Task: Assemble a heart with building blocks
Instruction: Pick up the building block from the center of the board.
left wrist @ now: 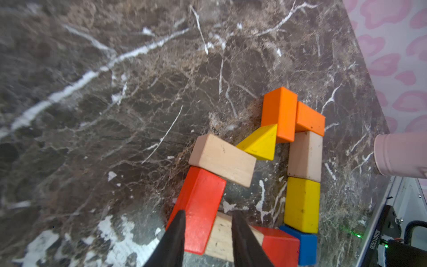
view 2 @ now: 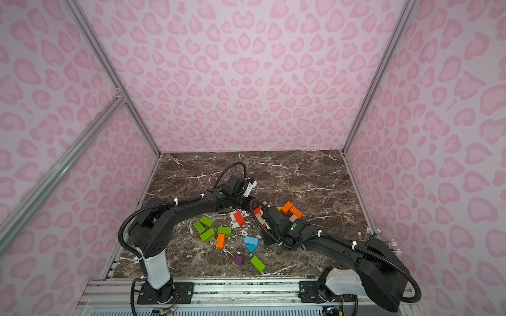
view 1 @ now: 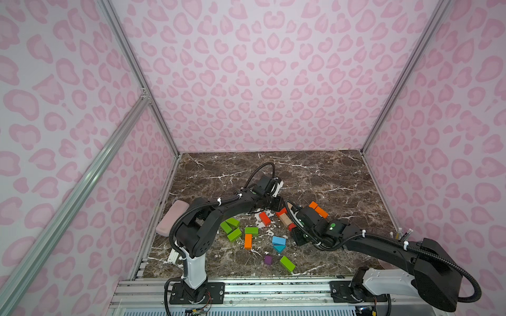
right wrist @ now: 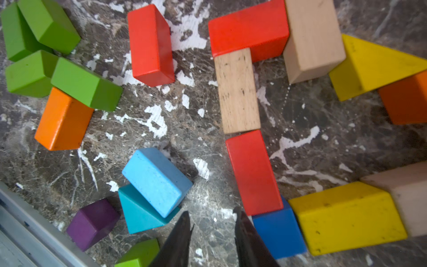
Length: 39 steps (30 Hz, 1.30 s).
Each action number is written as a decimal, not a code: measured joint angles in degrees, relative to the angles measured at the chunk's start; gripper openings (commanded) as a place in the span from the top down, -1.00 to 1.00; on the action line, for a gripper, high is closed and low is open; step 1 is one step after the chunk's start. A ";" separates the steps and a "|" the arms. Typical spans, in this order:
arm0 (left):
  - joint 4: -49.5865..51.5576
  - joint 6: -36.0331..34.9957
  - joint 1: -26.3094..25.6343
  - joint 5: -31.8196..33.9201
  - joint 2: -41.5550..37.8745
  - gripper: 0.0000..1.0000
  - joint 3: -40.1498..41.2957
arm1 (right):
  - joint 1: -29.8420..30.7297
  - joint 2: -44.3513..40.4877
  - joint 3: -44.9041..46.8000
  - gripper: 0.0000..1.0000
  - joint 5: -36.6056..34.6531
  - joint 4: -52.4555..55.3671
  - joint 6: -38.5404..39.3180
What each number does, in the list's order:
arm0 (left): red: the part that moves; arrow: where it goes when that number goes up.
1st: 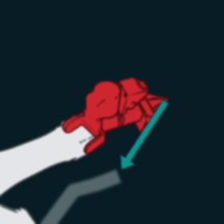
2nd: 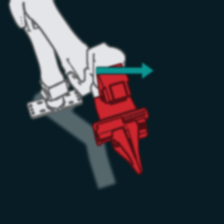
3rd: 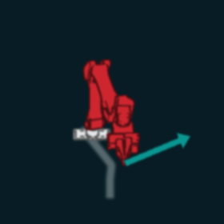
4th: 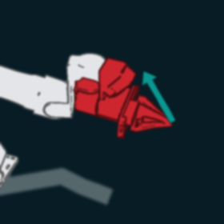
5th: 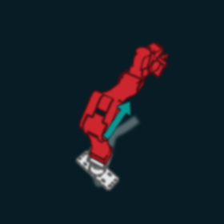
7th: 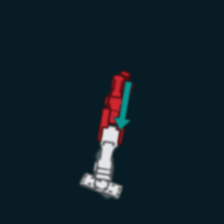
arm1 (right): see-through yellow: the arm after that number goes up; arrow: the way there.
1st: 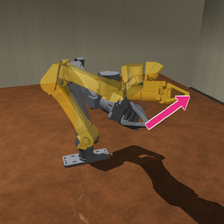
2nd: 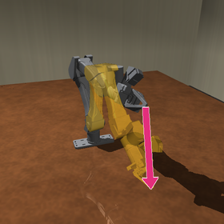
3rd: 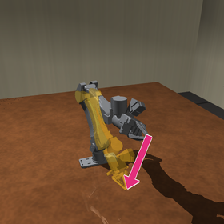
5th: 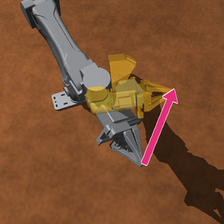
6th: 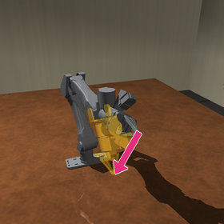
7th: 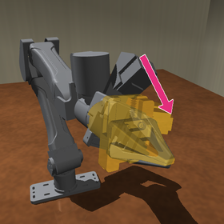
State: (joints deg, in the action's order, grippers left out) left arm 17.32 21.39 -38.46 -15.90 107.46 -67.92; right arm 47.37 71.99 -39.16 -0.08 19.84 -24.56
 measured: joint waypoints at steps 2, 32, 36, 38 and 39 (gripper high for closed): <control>1.20 -0.44 0.00 1.57 -1.86 0.17 -0.68 | 0.42 -0.11 -0.24 0.03 0.28 -0.63 0.55; 17.66 -9.03 15.15 9.81 -25.38 -0.11 1.51 | 15.26 11.89 -9.29 -0.26 -5.49 1.31 4.28; 17.53 -9.42 15.43 9.60 -25.79 -0.13 1.95 | 15.47 10.80 -7.98 -0.30 -6.56 2.89 2.16; 17.42 -9.53 15.47 9.44 -25.79 -0.13 2.10 | 15.52 10.73 -7.76 -0.27 -6.64 3.43 1.20; 17.29 -9.57 15.47 9.29 -25.79 -0.13 2.21 | 15.52 10.71 -7.61 -0.26 -6.60 3.45 0.72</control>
State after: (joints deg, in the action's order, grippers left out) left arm 34.61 11.81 -22.98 -6.61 81.67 -65.71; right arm 62.89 82.70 -46.76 -6.68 23.29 -23.83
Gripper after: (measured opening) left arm 0.564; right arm 0.644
